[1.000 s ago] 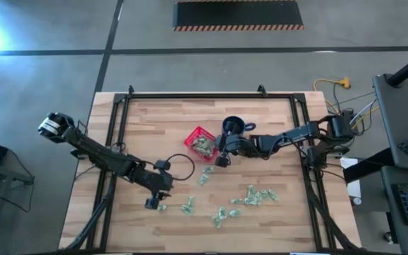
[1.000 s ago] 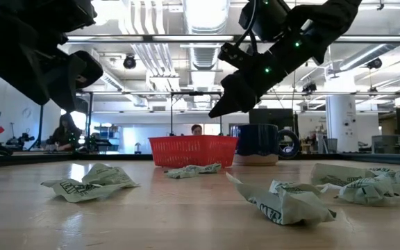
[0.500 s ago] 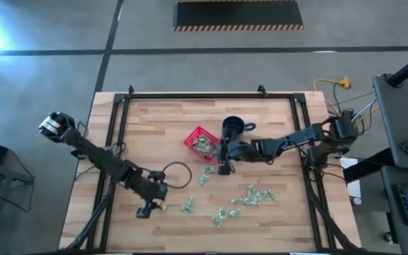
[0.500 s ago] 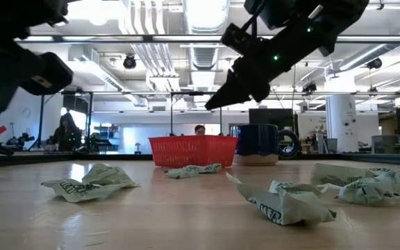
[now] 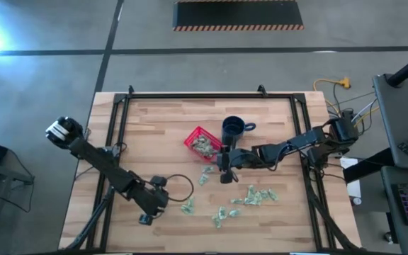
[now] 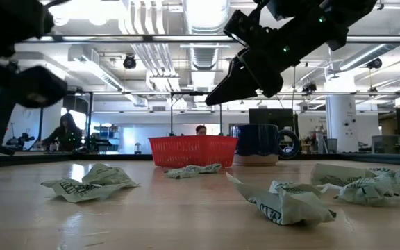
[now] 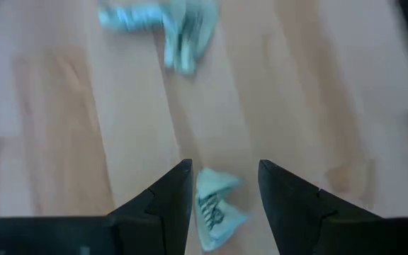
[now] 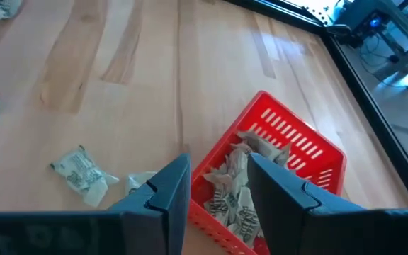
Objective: Pick and place items into bin
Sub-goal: Put the stevia packet into the bin
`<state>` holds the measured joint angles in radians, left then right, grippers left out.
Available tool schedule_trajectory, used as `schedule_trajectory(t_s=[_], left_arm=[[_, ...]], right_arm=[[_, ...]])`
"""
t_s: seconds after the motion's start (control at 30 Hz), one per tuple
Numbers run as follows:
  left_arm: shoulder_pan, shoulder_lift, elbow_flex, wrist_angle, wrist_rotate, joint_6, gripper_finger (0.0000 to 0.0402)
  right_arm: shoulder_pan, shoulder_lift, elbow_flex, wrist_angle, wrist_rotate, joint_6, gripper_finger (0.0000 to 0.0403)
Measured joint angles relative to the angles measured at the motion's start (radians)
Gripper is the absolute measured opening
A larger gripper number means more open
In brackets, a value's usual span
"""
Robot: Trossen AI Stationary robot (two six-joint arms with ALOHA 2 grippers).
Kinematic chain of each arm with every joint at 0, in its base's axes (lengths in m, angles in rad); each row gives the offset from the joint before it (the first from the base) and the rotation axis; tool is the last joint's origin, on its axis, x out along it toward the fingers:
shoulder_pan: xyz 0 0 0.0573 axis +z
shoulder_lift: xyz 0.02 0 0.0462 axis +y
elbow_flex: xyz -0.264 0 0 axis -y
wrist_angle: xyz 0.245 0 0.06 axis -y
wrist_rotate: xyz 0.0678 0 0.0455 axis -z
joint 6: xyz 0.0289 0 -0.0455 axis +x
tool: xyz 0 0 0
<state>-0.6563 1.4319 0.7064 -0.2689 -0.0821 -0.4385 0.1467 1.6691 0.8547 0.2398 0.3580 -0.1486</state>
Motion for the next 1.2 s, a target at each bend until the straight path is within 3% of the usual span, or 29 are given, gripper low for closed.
schedule_trajectory(t_s=[0.5,0.73,1.0,1.1,1.2], left_arm=[[0.0,0.084,0.001,0.007,0.032,-0.027,0.0126],[0.0,0.098,0.001,0.018,0.032,-0.026,0.0086],[0.0,0.068,0.001,0.02,0.032,0.007,0.0007],[0.001,0.045,0.001,0.016,-0.001,0.039,0.0007],[0.016,0.011,0.008,0.017,-0.101,0.132,0.0007]], right_arm=[[0.006,0.0,0.0,-0.004,0.0,0.011,0.0121],[0.005,0.0,0.0,-0.004,0.0,0.011,0.0111],[0.005,0.0,0.0,-0.005,0.0,0.011,0.01],[0.005,0.0,0.0,-0.008,0.0,0.015,0.0097],[0.007,0.0,0.0,-0.013,0.0,0.014,0.0098]])
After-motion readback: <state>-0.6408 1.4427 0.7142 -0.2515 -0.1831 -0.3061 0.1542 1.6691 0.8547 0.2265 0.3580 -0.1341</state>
